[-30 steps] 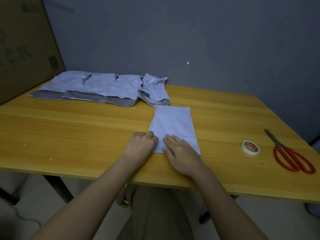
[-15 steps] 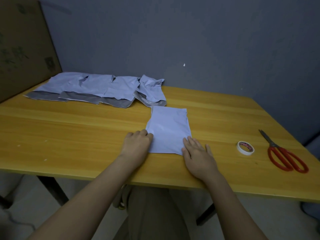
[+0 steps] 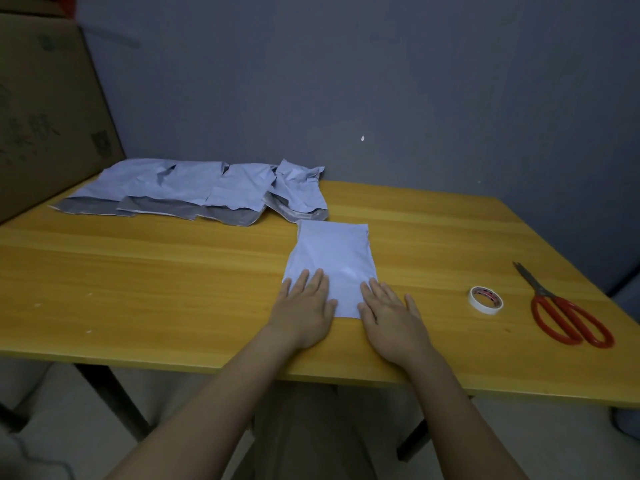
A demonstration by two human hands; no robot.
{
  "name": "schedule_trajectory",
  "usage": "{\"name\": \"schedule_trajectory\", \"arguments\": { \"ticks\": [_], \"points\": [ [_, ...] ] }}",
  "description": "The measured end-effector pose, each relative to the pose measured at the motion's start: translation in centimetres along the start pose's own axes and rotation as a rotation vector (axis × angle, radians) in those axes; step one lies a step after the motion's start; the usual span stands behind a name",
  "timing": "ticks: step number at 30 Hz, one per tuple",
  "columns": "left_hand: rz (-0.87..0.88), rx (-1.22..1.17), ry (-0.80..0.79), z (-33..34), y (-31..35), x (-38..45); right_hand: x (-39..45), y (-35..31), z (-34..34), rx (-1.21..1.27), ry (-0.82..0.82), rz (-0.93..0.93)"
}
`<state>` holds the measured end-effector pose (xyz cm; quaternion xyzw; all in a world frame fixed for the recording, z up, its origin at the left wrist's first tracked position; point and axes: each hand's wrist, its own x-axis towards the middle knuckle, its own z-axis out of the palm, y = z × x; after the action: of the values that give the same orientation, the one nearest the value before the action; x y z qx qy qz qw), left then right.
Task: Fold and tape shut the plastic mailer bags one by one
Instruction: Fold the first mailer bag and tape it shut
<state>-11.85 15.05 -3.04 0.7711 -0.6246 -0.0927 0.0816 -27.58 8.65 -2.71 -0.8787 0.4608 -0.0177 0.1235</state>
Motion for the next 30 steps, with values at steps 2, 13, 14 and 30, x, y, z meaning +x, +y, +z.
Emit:
{"name": "schedule_trajectory", "arguments": {
  "ticks": [2, 13, 14, 30],
  "points": [
    [-0.009, 0.009, -0.024, 0.4, -0.4, 0.0, 0.0, 0.2, -0.5, 0.014, -0.035, -0.009],
    [-0.025, 0.013, -0.024, 0.7, -0.3, -0.2, 2.0, -3.5, 0.1, -0.065, 0.112, -0.14],
    [-0.022, 0.01, -0.024, 0.7, -0.3, -0.2, 1.9, -3.3, 0.5, -0.032, 0.075, -0.164],
    [-0.265, 0.102, -0.195, -1.7, -2.7, -0.9, 0.6, 0.6, 0.1, -0.034, -0.037, 0.105]
  ]
}}
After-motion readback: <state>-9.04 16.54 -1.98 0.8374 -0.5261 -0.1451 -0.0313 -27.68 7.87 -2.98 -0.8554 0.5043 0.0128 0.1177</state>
